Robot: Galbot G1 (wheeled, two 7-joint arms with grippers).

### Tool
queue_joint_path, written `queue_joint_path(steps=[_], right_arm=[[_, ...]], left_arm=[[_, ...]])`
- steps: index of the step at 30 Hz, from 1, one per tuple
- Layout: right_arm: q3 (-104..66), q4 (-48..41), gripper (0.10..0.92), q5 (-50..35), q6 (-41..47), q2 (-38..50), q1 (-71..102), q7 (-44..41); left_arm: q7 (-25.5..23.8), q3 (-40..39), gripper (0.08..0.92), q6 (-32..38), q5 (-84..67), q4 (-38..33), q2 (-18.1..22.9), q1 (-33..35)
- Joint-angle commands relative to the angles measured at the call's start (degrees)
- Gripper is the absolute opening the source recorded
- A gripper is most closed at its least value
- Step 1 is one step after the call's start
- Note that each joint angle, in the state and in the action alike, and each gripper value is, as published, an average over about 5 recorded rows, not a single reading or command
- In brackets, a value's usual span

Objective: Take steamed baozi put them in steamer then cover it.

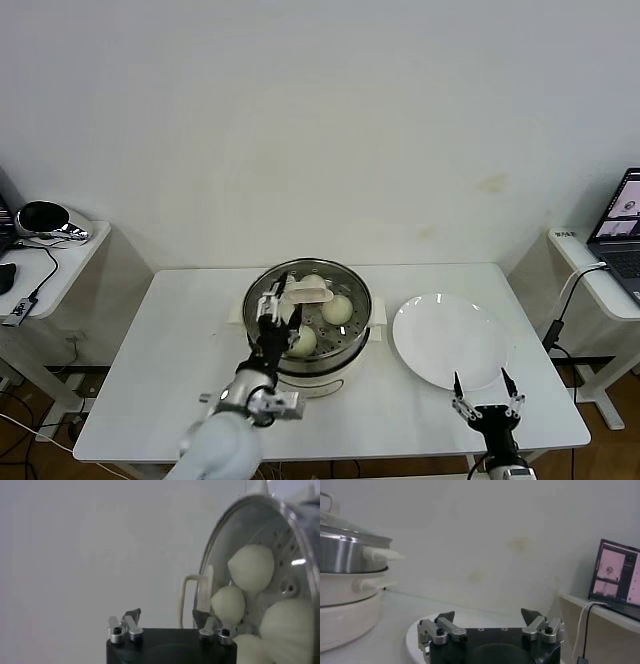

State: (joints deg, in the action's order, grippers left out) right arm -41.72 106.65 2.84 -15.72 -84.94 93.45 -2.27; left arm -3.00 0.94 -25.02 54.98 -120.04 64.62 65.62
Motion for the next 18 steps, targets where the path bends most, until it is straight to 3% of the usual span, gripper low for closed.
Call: queue_joint_path(steps=[1, 4, 9, 18], right_arm=[[1.40, 0.01, 0.823, -0.86, -0.79, 0.88, 0.03, -0.28], [2.44, 0.58, 0.823, -3.05, -0.83, 2.34, 0.58, -1.06], [4.00, 2.87, 0.823, -8.17, 1.63, 5.57, 2.64, -2.97], [6.59, 5.29, 0.823, -10.83, 4.57, 8.03, 6.59, -4.79]], left_arm=[[19.28, 22.60, 0.818, 22.78, -49.53, -13.15, 1.95, 29.91], [20.83, 28.59, 0.822, 26.55, -60.33, -12.68, 3.87, 36.82], [21.39, 30.81, 0.823, 28.61, -67.70, -10.59, 5.08, 45.13], [20.22, 30.65, 0.823, 31.64, -68.12, -2.01, 7.27, 47.14]])
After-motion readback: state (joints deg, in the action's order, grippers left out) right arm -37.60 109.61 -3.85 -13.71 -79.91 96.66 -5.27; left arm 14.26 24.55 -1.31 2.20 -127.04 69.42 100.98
